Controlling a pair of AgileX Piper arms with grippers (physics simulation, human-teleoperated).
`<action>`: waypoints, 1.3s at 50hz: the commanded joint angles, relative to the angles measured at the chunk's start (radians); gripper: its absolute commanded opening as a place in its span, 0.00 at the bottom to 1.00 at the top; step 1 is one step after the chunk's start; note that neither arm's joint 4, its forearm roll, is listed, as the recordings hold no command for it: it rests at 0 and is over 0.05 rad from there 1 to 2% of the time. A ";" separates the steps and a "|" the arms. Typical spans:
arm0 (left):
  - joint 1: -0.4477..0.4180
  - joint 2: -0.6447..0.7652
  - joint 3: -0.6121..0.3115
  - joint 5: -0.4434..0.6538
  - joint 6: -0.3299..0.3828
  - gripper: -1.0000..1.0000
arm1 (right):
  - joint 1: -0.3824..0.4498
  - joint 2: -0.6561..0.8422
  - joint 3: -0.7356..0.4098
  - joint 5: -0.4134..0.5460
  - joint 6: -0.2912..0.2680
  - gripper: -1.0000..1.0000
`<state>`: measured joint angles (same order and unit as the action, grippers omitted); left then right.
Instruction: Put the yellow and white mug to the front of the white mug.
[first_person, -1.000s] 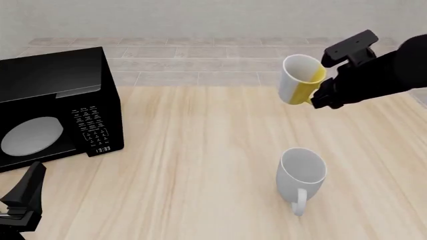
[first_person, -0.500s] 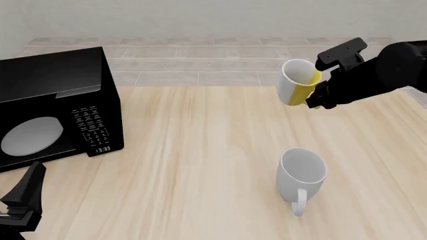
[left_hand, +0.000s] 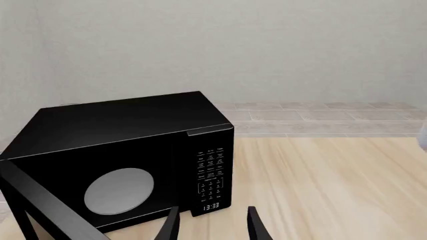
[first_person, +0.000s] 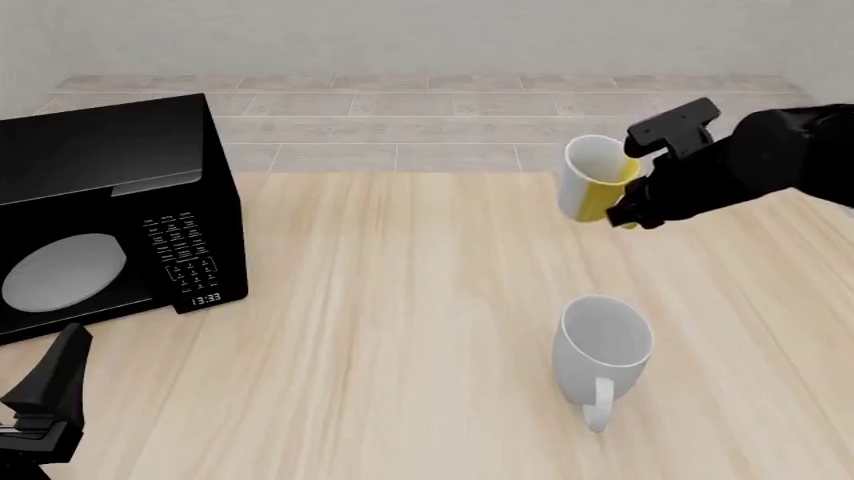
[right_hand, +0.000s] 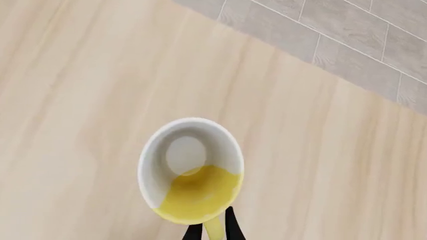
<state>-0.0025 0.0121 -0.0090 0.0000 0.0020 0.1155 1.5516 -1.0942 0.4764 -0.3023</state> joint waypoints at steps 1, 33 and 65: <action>0.002 0.000 0.001 -0.001 0.000 1.00 | -0.006 0.057 0.011 -0.053 0.014 0.00; 0.002 0.000 0.001 -0.001 0.000 1.00 | -0.007 0.102 0.088 -0.133 0.028 0.00; 0.002 0.000 0.001 -0.001 0.000 1.00 | -0.014 0.158 0.105 -0.180 0.041 0.00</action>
<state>-0.0025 0.0122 -0.0090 -0.0001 0.0021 0.1089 1.6804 -0.9885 0.3200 -0.2724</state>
